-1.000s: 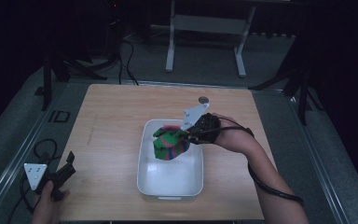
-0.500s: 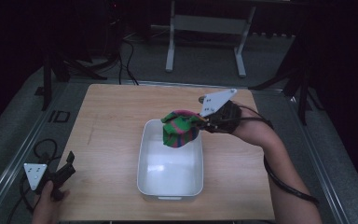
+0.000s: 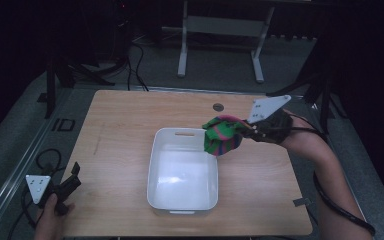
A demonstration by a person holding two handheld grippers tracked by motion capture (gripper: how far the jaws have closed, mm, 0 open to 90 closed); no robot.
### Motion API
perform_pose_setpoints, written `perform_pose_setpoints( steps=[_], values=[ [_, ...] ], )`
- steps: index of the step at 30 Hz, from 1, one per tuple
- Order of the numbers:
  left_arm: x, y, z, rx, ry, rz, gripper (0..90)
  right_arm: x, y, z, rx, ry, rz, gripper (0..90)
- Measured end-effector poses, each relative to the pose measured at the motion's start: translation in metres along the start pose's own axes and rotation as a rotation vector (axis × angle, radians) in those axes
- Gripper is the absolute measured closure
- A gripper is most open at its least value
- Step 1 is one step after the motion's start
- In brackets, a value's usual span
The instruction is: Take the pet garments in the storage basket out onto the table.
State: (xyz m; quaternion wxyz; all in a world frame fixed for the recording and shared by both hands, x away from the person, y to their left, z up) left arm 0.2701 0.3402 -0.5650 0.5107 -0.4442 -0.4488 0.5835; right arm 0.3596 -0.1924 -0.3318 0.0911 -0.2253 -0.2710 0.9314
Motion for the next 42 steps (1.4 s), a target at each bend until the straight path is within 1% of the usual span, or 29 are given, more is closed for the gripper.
perform_pose_setpoints(
  steps=[7, 10, 12, 15, 18, 20, 22, 26, 28, 30, 33, 35, 36, 37, 38, 40, 42],
  values=[
    [0.0, 0.0, 0.0, 0.0, -0.002, 0.001, 15.1, -0.008, 0.035, 0.013, 0.022, 0.03, -0.061, 78.5],
    [0.0, 0.0, 0.0, 0.0, -0.003, 0.0, 15.1, -0.009, 0.046, 0.019, 0.015, 0.035, -0.083, 78.4],
    [0.0, 0.0, 0.0, -0.001, -0.004, -0.002, 15.1, -0.009, 0.053, 0.022, 0.022, 0.044, -0.088, 78.4],
    [0.0, 0.0, 0.0, -0.001, -0.005, -0.002, 15.1, -0.008, 0.062, 0.022, 0.019, 0.045, -0.103, 78.3],
    [0.0, 0.0, 0.0, 0.001, -0.003, 0.002, 15.1, -0.004, 0.071, 0.016, 0.023, 0.032, -0.115, 78.2],
    [0.001, 0.0, 0.0, 0.003, -0.004, 0.004, 15.1, 0.0, 0.077, 0.009, 0.024, 0.017, -0.126, 78.2],
    [0.001, 0.0, 0.0, 0.001, -0.005, 0.003, 15.1, 0.006, 0.084, 0.0, 0.036, 0.001, -0.133, 78.1],
    [0.0, 0.0, 0.0, 0.0, -0.003, 0.002, 15.1, 0.015, 0.1, -0.022, 0.059, -0.028, -0.158, 78.1],
    [0.0, 0.0, 0.0, 0.001, -0.003, 0.003, 15.2, 0.019, 0.108, -0.033, 0.058, -0.051, -0.176, 78.0],
    [0.0, 0.0, 0.0, 0.0, -0.003, 0.005, 15.1, 0.022, 0.117, -0.044, 0.061, -0.073, -0.196, 78.0],
    [0.0, 0.0, 0.0, -0.001, -0.002, 0.002, 15.2, 0.026, 0.131, -0.064, 0.089, -0.092, -0.213, 78.0],
    [0.0, 0.0, 0.0, 0.0, -0.003, 0.003, 15.1, 0.029, 0.14, -0.078, 0.1, -0.116, -0.239, 77.9],
    [0.0, 0.0, 0.0, 0.0, -0.003, 0.003, 15.1, 0.029, 0.14, -0.078, 0.1, -0.116, -0.239, 77.9],
    [0.0, 0.0, 0.0, 0.0, -0.004, 0.004, 15.2, 0.032, 0.148, -0.092, 0.118, -0.118, -0.243, 77.8],
    [0.0, 0.0, 0.0, 0.0, -0.005, 0.004, 15.1, 0.033, 0.152, -0.098, 0.129, -0.119, -0.251, 77.8],
    [0.0, 0.0, 0.0, -0.001, -0.005, 0.004, 15.1, 0.035, 0.158, -0.109, 0.154, -0.11, -0.248, 77.7],
    [0.0, 0.0, 0.0, 0.0, -0.003, 0.002, 15.1, 0.037, 0.164, -0.12, 0.168, -0.115, -0.255, 77.5]
  ],
)
Point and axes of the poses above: each handheld gripper's, and its own axes: z roughly backward along the jaws, y roughly out of its underside, x roughly to its left, the point moved 5 cm from there along -z, roughly forward along the jaws, and after that the axes turned 2 degrees about x, right-handed, at the moved point
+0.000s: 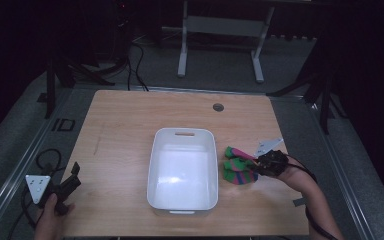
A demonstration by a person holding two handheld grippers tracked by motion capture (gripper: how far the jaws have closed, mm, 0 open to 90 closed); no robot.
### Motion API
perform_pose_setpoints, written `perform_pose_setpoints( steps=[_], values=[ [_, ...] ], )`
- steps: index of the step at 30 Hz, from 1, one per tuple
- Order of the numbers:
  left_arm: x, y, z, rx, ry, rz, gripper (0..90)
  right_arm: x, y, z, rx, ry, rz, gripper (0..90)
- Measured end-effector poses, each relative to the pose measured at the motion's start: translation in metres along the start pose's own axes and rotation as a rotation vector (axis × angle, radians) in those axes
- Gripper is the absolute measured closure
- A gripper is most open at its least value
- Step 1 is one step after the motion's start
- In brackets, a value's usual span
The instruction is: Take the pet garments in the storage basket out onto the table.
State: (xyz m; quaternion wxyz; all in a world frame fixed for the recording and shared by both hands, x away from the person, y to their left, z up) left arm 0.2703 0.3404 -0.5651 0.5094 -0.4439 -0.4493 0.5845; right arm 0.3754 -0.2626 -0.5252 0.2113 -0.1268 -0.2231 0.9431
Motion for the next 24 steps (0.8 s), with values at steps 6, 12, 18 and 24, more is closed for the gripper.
perform_pose_setpoints(
  steps=[6, 12, 18, 24],
  values=[
    [0.0, 0.0, 0.0, 0.001, 0.001, 0.002, 15.1, 0.003, 0.007, -0.029, 0.017, -0.025, -0.022, 76.6],
    [0.0, 0.0, 0.0, 0.0, 0.002, 0.001, 15.1, 0.005, 0.008, -0.037, 0.002, -0.028, -0.037, 71.7],
    [0.0, 0.0, 0.0, 0.001, 0.002, 0.002, 15.1, 0.007, 0.004, -0.025, 0.037, -0.017, -0.006, 51.8],
    [0.001, 0.0, 0.0, 0.001, 0.003, 0.003, 15.2, 0.005, -0.003, -0.006, -0.058, -0.016, -0.032, 43.4]
  ],
)
Point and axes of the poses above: each handheld gripper's, and its own axes: z roughly backward along the jaws, y roughly out of its underside, x roughly to its left, the point moved 5 cm from there along -z, roughly forward along the jaws, and after that the axes turned 2 degrees about x, right-handed, at the moved point
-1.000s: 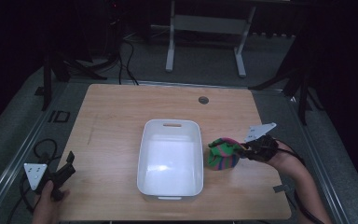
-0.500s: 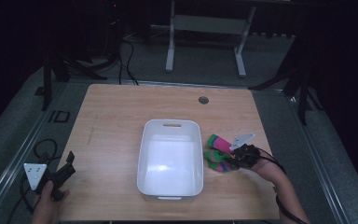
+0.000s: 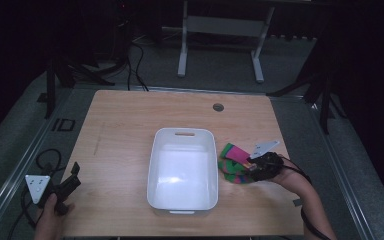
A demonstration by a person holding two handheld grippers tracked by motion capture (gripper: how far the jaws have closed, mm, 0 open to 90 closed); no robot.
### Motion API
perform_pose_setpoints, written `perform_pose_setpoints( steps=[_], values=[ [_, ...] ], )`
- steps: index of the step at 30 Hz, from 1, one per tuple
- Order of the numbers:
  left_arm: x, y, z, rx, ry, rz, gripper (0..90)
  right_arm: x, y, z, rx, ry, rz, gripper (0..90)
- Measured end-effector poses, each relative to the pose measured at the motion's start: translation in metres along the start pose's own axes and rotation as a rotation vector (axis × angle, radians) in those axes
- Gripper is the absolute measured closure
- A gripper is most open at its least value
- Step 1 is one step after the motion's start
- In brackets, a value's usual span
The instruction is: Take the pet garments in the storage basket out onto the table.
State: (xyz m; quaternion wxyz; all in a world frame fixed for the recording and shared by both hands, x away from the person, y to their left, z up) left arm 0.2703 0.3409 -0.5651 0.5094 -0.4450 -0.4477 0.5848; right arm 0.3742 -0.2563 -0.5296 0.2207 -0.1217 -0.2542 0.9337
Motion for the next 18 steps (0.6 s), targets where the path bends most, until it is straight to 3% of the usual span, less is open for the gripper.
perform_pose_setpoints(
  steps=[3, 11, 16, 18],
  values=[
    [0.0, 0.0, 0.0, -0.001, 0.0, 0.0, 15.2, -0.004, 0.0, 0.011, -0.064, -0.004, -0.038, 38.3],
    [0.0, 0.0, 0.0, -0.001, -0.001, -0.002, 15.1, -0.022, 0.016, 0.023, -0.151, 0.091, -0.164, 29.9],
    [0.0, 0.0, 0.0, -0.002, -0.001, -0.001, 15.1, -0.034, 0.032, 0.025, -0.203, 0.179, -0.24, 26.8],
    [-0.001, 0.0, 0.0, -0.002, 0.0, -0.002, 15.1, -0.037, 0.038, 0.026, -0.218, 0.183, -0.282, 23.0]
  ],
)
Point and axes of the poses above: each handheld gripper's, and its own axes: z roughly backward along the jaws, y roughly out of its underside, x roughly to its left, the point moved 5 cm from there along -z, roughly forward along the jaws, and after that the axes turned 2 degrees about x, right-handed, at the moved point
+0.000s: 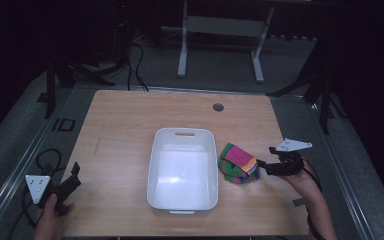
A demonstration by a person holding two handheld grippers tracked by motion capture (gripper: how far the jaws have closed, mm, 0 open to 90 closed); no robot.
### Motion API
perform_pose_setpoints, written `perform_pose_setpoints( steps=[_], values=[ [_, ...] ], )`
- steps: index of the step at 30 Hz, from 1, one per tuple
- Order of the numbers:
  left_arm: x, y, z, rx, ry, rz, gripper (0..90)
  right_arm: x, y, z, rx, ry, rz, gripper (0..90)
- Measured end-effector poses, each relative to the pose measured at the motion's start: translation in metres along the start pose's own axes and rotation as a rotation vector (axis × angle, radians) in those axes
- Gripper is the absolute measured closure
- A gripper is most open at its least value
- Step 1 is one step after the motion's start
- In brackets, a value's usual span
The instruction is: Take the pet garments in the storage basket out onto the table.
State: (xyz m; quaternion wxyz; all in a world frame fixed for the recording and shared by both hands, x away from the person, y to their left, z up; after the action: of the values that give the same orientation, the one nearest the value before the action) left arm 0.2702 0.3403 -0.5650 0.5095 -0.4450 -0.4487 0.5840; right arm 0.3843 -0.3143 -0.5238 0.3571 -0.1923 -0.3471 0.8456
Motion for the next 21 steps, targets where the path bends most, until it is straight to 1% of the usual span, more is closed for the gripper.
perform_pose_setpoints(
  steps=[3, 5, 6, 8, 10, 12, 13, 15, 17, 19, 21],
  values=[
    [0.0, 0.0, 0.0, 0.0, 0.001, 0.001, 15.2, -0.005, 0.009, 0.0, -0.002, 0.02, -0.048, 17.5],
    [0.0, 0.0, 0.0, 0.0, 0.003, 0.0, 15.1, -0.01, 0.016, -0.002, 0.009, 0.059, -0.074, 14.2],
    [0.0, 0.0, 0.0, 0.0, 0.002, -0.001, 15.1, -0.012, 0.02, -0.002, 0.009, 0.069, -0.084, 13.4],
    [0.0, 0.0, 0.0, -0.001, 0.003, -0.001, 15.2, -0.015, 0.026, -0.002, -0.006, 0.076, -0.113, 12.2],
    [0.0, 0.0, 0.0, -0.001, 0.002, -0.001, 15.2, -0.017, 0.031, -0.002, -0.025, 0.073, -0.143, 12.2],
    [0.0, 0.0, 0.0, -0.001, 0.002, 0.0, 15.1, -0.017, 0.037, -0.002, -0.033, 0.073, -0.159, 12.0],
    [0.0, 0.0, 0.0, -0.001, 0.002, 0.0, 15.1, -0.018, 0.04, -0.002, -0.033, 0.081, -0.159, 12.0],
    [0.0, 0.0, 0.0, -0.001, 0.004, 0.0, 15.1, -0.019, 0.045, -0.002, -0.043, 0.096, -0.189, 12.0],
    [0.0, 0.0, 0.0, -0.001, 0.005, 0.0, 15.1, -0.022, 0.051, -0.001, -0.05, 0.135, -0.215, 12.1],
    [0.0, 0.0, 0.0, -0.001, 0.005, 0.0, 15.1, -0.024, 0.055, 0.001, -0.08, 0.176, -0.233, 12.3],
    [0.0, 0.0, 0.0, -0.001, 0.005, -0.001, 15.1, -0.026, 0.06, 0.004, -0.106, 0.205, -0.269, 12.3]
  ],
)
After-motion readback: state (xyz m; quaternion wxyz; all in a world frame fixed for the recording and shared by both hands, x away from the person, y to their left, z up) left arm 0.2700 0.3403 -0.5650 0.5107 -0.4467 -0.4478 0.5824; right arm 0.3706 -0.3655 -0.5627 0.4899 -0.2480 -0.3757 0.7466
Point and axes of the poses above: each handheld gripper's, and its own axes: z roughly backward along the jaws, y roughly out of its underside, x roughly to its left, the point moved 5 cm from there along -z, roughly forward along the jaws, and after that the axes turned 2 degrees about x, right-handed, at the moved point
